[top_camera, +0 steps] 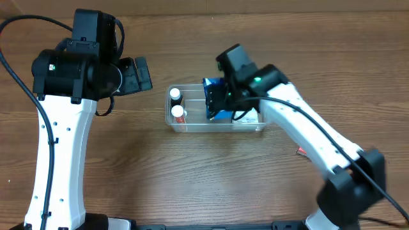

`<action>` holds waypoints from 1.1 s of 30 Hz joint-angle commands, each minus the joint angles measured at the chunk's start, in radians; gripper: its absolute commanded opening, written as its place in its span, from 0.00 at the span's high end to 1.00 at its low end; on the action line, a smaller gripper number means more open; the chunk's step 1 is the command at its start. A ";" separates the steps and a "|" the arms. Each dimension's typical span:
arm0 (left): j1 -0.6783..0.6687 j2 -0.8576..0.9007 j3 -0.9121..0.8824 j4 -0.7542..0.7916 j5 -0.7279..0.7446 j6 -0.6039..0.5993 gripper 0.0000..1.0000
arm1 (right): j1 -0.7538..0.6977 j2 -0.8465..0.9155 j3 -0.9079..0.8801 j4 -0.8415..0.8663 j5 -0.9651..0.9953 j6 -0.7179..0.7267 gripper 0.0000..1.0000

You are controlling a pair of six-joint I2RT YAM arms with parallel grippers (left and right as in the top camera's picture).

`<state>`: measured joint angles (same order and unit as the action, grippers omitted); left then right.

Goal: Pack container
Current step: 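Place the VapoDrops box in the container's middle and release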

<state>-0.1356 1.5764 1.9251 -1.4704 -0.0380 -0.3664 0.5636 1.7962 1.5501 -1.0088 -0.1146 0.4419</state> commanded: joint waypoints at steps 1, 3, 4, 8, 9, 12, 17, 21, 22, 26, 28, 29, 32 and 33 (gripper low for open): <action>0.004 0.005 0.008 0.002 -0.006 0.011 0.00 | 0.010 0.066 0.011 0.007 0.008 0.030 0.27; 0.004 0.005 0.008 0.002 -0.006 0.011 0.00 | 0.010 0.090 0.007 0.015 0.008 0.030 0.27; 0.004 0.005 0.008 0.002 -0.006 0.012 0.00 | 0.010 0.095 0.007 0.018 0.008 0.030 0.27; 0.004 0.005 0.008 0.002 -0.007 0.012 0.00 | 0.010 0.159 0.007 0.019 0.008 0.031 0.27; 0.004 0.005 0.008 0.002 -0.007 0.011 0.00 | 0.010 0.169 0.007 0.020 0.008 0.030 0.27; 0.004 0.005 0.008 0.002 -0.007 0.012 0.00 | 0.010 0.183 0.007 0.021 0.009 0.030 0.24; 0.004 0.005 0.008 0.002 -0.007 0.012 0.00 | 0.010 0.183 0.007 0.021 0.027 0.030 0.23; 0.004 0.005 0.008 0.002 -0.007 0.012 0.00 | 0.010 0.183 0.007 0.020 0.027 0.030 0.10; 0.004 0.005 0.008 0.002 -0.007 0.012 0.00 | 0.010 0.181 0.009 0.017 0.026 0.030 0.03; 0.004 0.005 0.008 -0.003 -0.006 0.012 0.00 | -0.002 0.061 0.081 -0.050 0.110 0.030 0.00; 0.004 0.005 0.008 -0.008 -0.006 0.012 0.00 | -0.021 -0.005 0.138 -0.113 0.179 0.030 0.00; 0.004 0.005 0.008 -0.010 -0.007 0.012 0.00 | -0.042 -0.048 0.170 -0.148 0.207 0.031 0.00; 0.004 0.005 0.008 -0.011 -0.007 0.012 0.00 | -0.220 -0.234 0.214 -0.230 0.271 0.091 0.00; 0.004 0.005 0.008 -0.010 -0.007 0.012 0.00 | -0.311 -0.278 0.214 -0.263 0.271 0.091 0.00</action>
<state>-0.1356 1.5764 1.9251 -1.4796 -0.0380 -0.3664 0.3946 1.6161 1.7382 -1.2312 0.0952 0.5026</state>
